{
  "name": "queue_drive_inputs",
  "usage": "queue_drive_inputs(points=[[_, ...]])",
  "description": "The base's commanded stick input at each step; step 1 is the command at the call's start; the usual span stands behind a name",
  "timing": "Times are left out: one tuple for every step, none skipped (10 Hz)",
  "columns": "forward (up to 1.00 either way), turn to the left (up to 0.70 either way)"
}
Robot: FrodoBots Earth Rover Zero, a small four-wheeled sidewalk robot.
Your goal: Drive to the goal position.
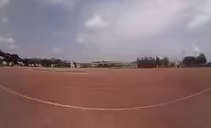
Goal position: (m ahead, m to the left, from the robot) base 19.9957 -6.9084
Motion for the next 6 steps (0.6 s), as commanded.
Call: queue_drive_inputs(points=[[0.7, -0.35], [0.7, -0.35], [0.7, -0.35], [0.7, -0.35], [0.7, -0.35], [0.7, -0.35]])
